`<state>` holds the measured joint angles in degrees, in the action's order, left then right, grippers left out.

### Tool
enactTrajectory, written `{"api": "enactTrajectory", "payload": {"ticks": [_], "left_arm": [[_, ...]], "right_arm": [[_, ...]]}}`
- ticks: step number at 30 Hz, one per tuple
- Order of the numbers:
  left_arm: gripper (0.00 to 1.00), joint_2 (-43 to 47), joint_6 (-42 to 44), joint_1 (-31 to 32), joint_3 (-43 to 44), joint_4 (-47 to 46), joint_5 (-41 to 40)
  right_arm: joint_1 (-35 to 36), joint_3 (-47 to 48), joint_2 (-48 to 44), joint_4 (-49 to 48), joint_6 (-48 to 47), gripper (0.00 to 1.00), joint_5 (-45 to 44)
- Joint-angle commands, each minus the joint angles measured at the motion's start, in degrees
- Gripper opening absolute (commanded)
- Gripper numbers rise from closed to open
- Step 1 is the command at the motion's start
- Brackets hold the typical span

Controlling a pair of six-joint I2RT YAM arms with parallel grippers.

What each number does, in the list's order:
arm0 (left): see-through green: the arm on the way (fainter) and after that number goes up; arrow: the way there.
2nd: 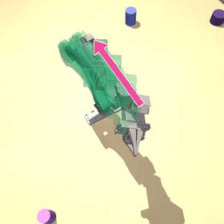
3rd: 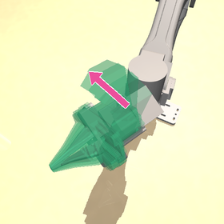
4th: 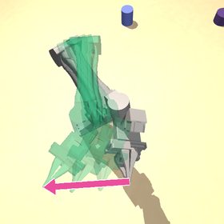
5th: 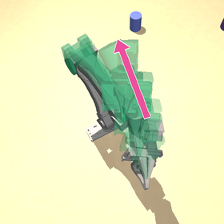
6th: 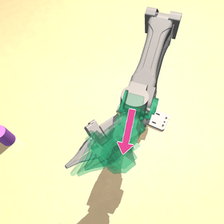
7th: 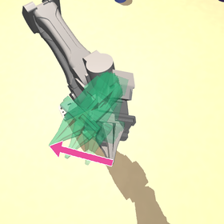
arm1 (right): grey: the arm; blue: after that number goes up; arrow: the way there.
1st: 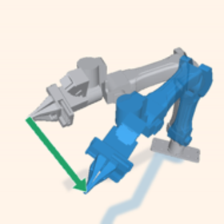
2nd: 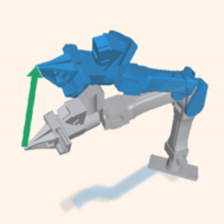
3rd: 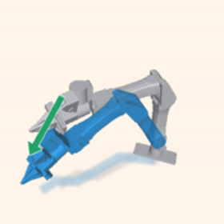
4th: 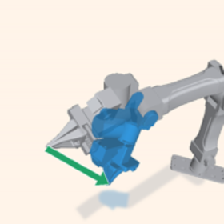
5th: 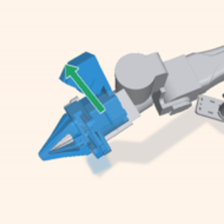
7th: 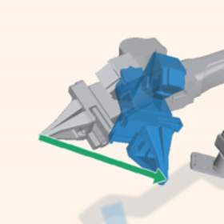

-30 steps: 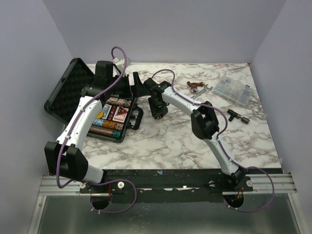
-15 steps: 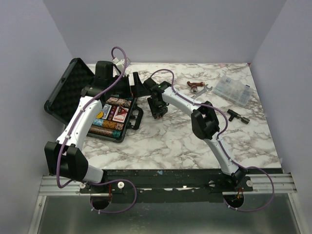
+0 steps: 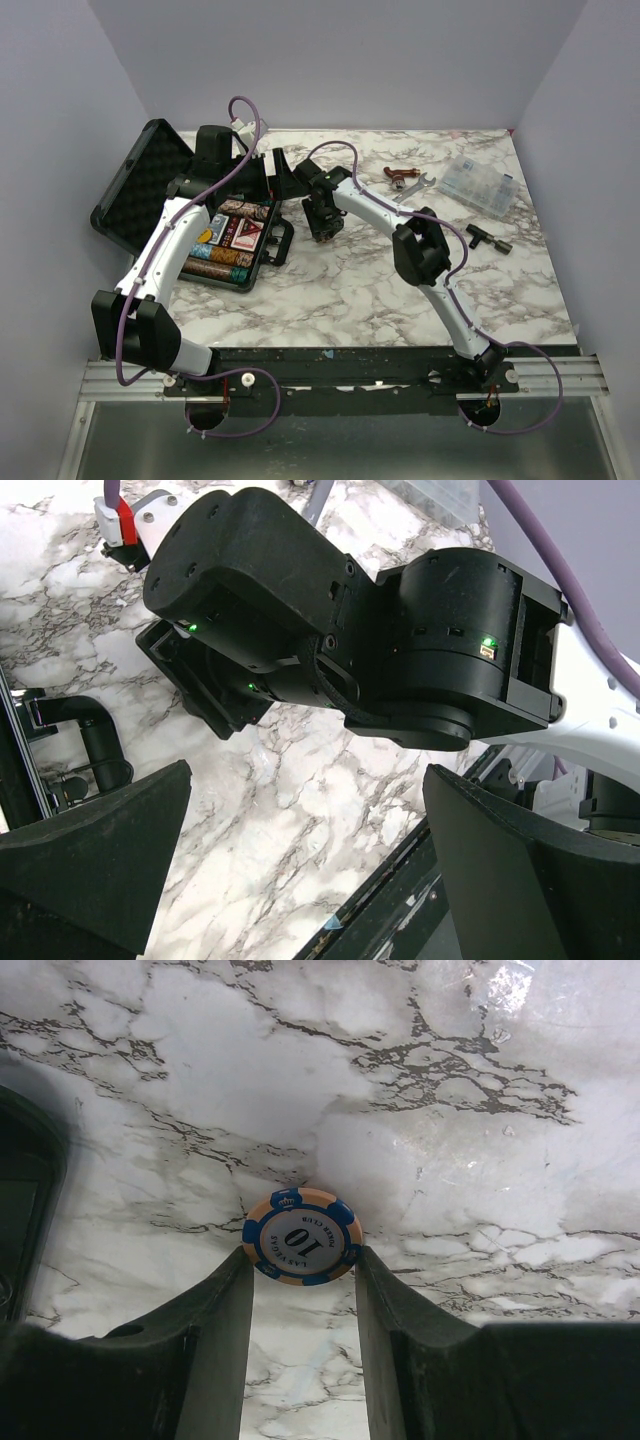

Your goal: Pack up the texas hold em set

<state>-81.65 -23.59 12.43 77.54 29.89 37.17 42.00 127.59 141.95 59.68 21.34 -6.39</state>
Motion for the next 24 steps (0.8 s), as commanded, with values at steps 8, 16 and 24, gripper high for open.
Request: {"api": "enactTrajectory", "payload": {"ticks": [8, 16, 24], "left_arm": [[0.98, 0.1, -0.5, -0.8, -0.5, -1.4, 2.3], [0.98, -0.7, -2.5, -2.3, -1.5, -3.4, 5.2], [0.98, -4.0, -7.6, -4.8, -3.9, -9.0, 11.9]], "right_arm": [[-0.3, -2.7, -5.3, 0.3, -0.4, 0.01, -0.8], [-0.3, -6.7, -8.8, -0.6, -0.3, 0.01, -0.5], [-0.3, -13.2, -14.2, -1.3, -1.5, 0.01, 1.0]]}}
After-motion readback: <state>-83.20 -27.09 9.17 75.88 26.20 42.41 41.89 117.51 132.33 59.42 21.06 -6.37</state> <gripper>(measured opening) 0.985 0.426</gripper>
